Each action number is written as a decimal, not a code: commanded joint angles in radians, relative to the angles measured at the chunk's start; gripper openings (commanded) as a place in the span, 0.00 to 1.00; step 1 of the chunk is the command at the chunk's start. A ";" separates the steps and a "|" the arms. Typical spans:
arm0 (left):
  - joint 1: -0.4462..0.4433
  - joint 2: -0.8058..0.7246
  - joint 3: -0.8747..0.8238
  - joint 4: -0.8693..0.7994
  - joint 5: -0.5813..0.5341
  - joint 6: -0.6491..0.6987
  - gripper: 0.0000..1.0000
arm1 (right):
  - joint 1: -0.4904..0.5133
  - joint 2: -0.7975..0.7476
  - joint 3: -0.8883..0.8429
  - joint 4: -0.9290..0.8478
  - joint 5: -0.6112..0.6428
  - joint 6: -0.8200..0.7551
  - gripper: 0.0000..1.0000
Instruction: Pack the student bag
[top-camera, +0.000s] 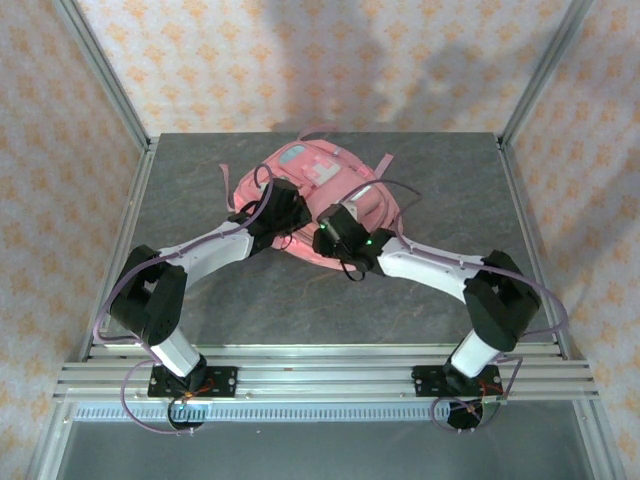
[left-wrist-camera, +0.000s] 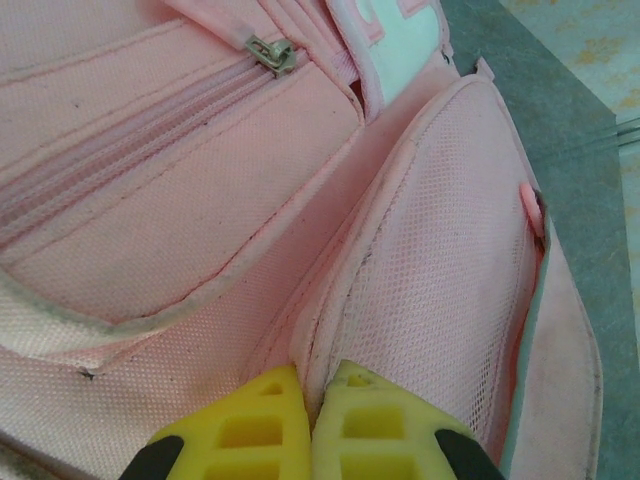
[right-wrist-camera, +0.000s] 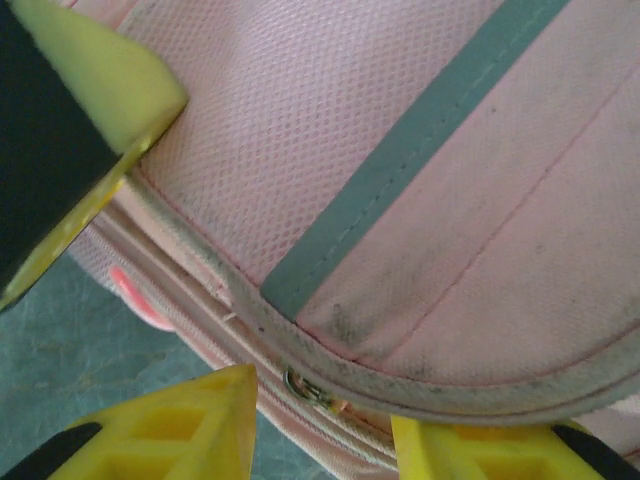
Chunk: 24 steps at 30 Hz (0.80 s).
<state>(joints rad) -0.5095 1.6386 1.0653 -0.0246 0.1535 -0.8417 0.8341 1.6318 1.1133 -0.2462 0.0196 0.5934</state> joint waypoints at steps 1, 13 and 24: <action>-0.018 -0.011 0.051 0.113 0.078 -0.017 0.00 | -0.001 0.035 0.086 -0.003 0.163 0.050 0.39; -0.017 -0.010 0.039 0.119 0.078 -0.014 0.00 | -0.001 0.092 0.101 0.042 0.279 0.113 0.00; -0.007 0.002 0.034 0.111 0.064 0.003 0.00 | -0.031 -0.062 -0.010 0.112 0.025 0.040 0.00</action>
<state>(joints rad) -0.5041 1.6505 1.0653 0.0303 0.1699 -0.8597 0.8143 1.6100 1.0794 -0.1780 0.0814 0.6605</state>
